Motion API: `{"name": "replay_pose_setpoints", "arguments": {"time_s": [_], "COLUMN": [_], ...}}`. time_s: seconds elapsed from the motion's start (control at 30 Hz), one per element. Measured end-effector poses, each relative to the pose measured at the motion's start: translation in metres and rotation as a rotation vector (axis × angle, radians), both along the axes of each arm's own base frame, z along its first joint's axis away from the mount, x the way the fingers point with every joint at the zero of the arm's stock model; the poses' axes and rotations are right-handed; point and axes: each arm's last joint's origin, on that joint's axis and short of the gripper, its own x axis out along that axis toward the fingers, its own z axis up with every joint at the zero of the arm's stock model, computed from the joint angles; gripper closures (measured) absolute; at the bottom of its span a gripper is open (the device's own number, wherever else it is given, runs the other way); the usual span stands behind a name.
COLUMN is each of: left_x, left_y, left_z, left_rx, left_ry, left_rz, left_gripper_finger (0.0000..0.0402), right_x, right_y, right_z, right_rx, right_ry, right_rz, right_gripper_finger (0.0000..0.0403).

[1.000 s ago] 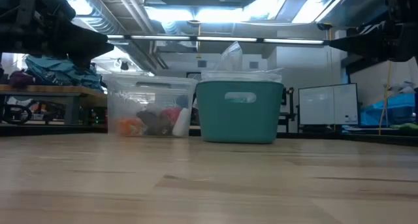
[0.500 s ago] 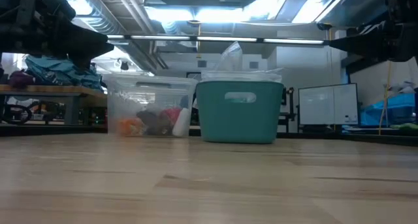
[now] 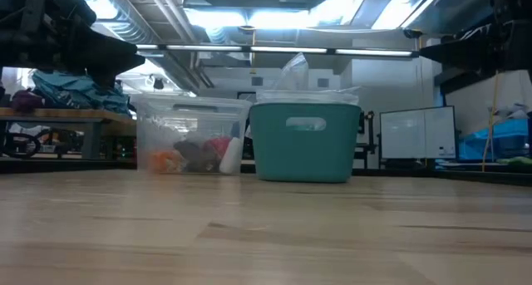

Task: Roll bandage
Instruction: Roll the blue bandage

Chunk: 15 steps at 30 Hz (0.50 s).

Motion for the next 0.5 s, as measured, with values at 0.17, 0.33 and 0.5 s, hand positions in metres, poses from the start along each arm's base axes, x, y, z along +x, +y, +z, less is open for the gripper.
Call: {"name": "replay_pose_setpoints", "arguments": {"time_s": [0.17,0.33,0.5], "left_x": [0.0,0.0,0.0], "left_y": [0.0,0.0,0.0], "left_z": [0.0001,0.0,0.0], "left_rx": [0.0,0.0,0.0], "left_ry": [0.0,0.0,0.0], "left_rz": [0.0,0.0,0.0], "left_gripper_finger": [0.0259,0.0259,0.0259], "right_x": [0.0,0.0001,-0.0009], "right_y": [0.0012,0.0022,0.0015], "right_z": [0.0021,0.0033,0.0087], "right_rx": [0.002,0.084,0.332], "right_ry": [-0.015,-0.047,-0.163], "right_rz": [0.045,0.095,0.109], "right_gripper_finger": [0.0377,0.0377,0.0377]}}
